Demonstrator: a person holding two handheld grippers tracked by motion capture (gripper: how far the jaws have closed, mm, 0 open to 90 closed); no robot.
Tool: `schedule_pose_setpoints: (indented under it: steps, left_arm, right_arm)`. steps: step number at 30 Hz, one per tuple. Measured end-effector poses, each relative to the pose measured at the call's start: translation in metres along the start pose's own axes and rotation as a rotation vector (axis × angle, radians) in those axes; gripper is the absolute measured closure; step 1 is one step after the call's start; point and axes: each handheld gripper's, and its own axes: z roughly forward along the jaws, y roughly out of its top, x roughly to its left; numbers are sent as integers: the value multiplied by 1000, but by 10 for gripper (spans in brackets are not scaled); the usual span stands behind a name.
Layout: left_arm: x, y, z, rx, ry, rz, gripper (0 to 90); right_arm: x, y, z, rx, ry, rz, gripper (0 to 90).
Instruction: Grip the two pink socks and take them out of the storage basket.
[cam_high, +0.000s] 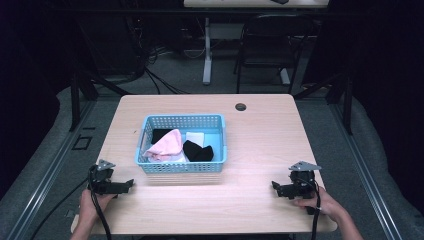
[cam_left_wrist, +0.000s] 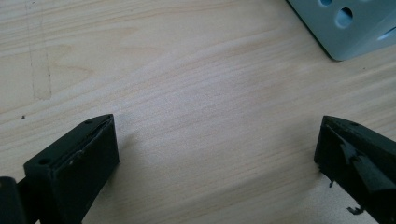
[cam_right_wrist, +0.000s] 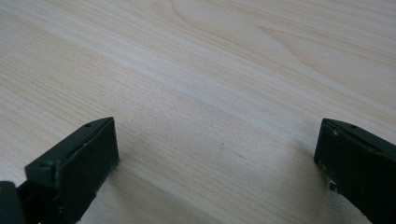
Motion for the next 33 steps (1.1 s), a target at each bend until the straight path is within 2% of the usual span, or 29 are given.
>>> schedule_pose_setpoints:
  steps: [9, 14, 17, 20, 24, 33]
  left_arm:
    - [0, 2, 0, 13, 6, -4, 0]
    - [0, 3, -1, 34, 4, -2, 0]
    - [1, 5, -3, 59, 8, -19, 0]
    - [3, 6, -9, 55, -13, -53, 0]
    - [2, 8, -21, 40, -14, -43, 0]
    - [-3, 22, -46, -9, -80, -51, 0]
  right_arm:
    - [0, 0, 0, -1, 0, 0, 0]
    - [0, 0, 0, -2, -1, -3, 0]
    - [0, 0, 0, 0, 0, 0, 0]
    - [0, 0, 0, -2, -1, -3, 0]
    - [0, 0, 0, -2, -1, -2, 0]
    - [0, 0, 0, -2, -1, -1, 0]
